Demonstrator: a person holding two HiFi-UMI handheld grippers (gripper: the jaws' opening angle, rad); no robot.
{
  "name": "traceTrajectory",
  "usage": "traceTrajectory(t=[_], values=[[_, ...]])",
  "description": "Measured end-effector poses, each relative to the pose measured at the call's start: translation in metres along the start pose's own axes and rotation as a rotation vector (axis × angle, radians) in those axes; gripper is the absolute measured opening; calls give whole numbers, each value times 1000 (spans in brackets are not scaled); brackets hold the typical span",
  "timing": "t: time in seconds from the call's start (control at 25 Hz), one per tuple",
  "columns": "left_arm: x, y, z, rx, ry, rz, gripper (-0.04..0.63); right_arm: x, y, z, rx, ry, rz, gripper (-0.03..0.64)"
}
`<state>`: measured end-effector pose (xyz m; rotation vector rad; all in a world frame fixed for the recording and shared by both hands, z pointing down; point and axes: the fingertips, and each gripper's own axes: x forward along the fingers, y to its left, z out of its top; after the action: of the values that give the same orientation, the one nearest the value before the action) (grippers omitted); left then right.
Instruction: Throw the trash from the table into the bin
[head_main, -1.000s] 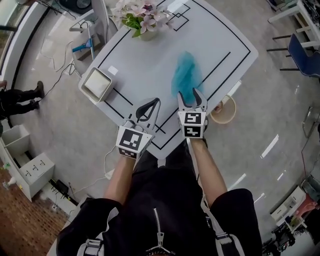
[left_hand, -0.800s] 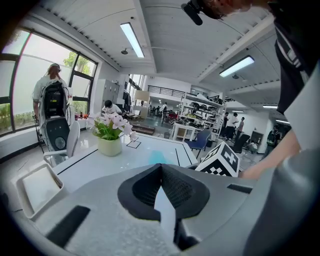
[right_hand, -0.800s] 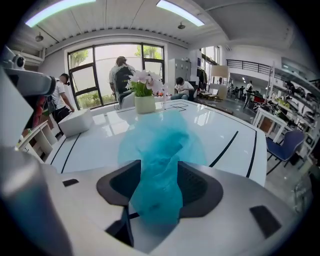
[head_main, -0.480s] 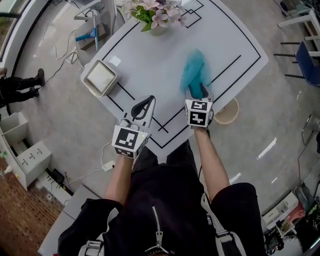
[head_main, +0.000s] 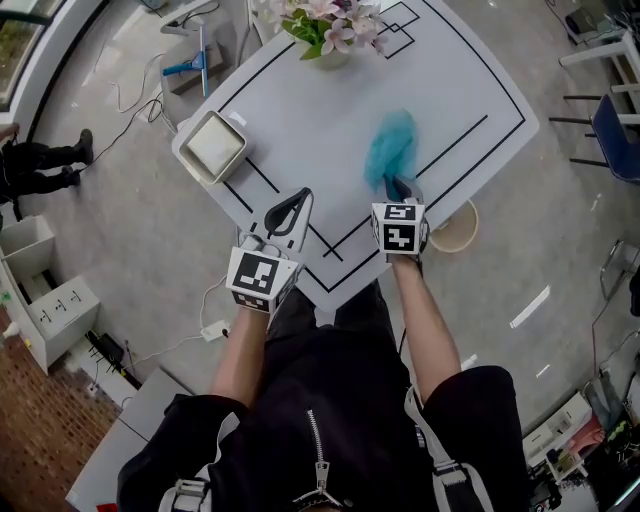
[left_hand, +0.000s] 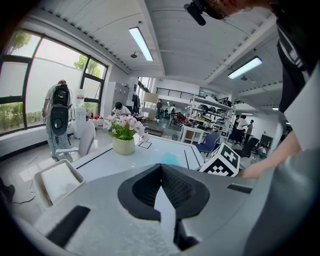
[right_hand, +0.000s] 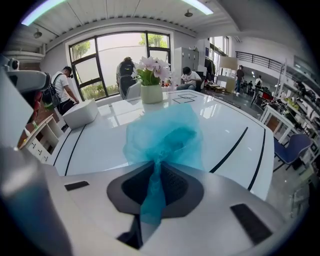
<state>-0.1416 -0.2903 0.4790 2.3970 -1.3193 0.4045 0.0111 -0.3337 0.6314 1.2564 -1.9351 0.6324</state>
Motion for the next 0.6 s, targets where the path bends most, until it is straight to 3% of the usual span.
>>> traceTrajectory(t=[0.6], values=[[-51, -3, 24, 33, -104, -19, 8, -105, 47, 73, -31, -261, -35, 34]])
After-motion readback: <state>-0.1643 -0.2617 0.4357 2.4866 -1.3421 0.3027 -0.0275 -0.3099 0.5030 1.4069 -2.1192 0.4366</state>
